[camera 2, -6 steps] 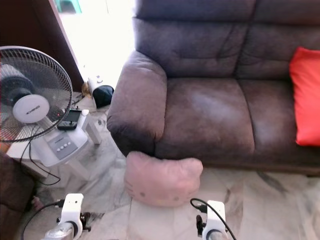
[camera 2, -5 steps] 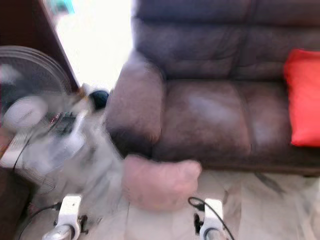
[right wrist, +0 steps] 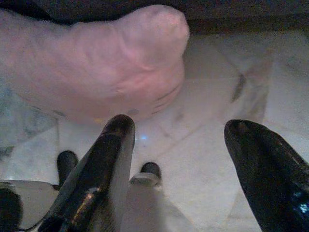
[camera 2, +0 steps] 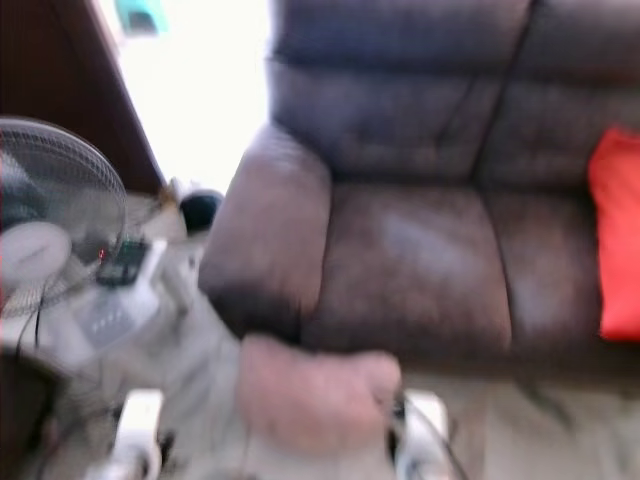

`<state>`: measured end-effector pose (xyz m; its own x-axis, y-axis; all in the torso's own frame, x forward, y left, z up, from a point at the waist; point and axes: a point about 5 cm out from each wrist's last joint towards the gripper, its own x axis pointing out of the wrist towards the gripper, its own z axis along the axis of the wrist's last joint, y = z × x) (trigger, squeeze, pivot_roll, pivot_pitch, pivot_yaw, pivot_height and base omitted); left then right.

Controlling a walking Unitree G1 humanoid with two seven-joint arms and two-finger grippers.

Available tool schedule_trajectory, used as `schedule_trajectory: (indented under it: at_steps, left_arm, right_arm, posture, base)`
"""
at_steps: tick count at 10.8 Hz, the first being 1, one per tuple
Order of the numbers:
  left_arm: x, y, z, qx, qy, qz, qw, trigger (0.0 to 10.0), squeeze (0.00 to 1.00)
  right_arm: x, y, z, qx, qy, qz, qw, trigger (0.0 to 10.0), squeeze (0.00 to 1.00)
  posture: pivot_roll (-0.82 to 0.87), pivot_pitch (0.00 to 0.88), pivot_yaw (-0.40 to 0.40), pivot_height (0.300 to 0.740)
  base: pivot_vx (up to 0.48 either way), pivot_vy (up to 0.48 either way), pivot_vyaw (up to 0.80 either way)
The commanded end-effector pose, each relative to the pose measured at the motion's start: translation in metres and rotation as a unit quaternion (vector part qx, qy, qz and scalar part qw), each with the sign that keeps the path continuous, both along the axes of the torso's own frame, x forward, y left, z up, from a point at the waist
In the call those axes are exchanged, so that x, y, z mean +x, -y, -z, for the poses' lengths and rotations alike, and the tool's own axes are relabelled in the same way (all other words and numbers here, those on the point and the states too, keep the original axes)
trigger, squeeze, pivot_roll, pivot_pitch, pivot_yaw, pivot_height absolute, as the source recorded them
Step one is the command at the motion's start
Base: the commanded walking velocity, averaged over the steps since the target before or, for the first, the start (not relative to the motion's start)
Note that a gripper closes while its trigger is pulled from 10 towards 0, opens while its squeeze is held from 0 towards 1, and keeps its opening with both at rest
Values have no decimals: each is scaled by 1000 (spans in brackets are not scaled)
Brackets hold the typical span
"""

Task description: Move the pillow to the sofa from floor

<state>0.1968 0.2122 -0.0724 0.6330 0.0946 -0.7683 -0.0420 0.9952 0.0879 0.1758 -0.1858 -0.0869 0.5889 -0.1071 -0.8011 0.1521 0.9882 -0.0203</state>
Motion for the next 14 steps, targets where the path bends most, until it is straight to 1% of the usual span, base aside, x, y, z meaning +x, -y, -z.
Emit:
schedule_trajectory:
  at_steps: [1,8,14]
  left_arm:
    - [0,6,2,0,-7,11,1000,10000,0]
    - [7,12,-2,-2,5,17,1000,10000,0]
    - [6,11,-1,-3,4,18,1000,10000,0]
  right_arm:
    - [-8,11,2,-11,-11,9,1000,10000,0]
    - [-9,11,2,-5,-8,10,1000,10000,0]
    - [-8,10,2,-4,-7,9,1000,10000,0]
  posture:
    - [68,74,-6,740]
    - [65,61,-8,740]
    - [67,72,-8,740]
  base:
    - [0,0,0]
    - [0,0,0]
    - [0,0,0]
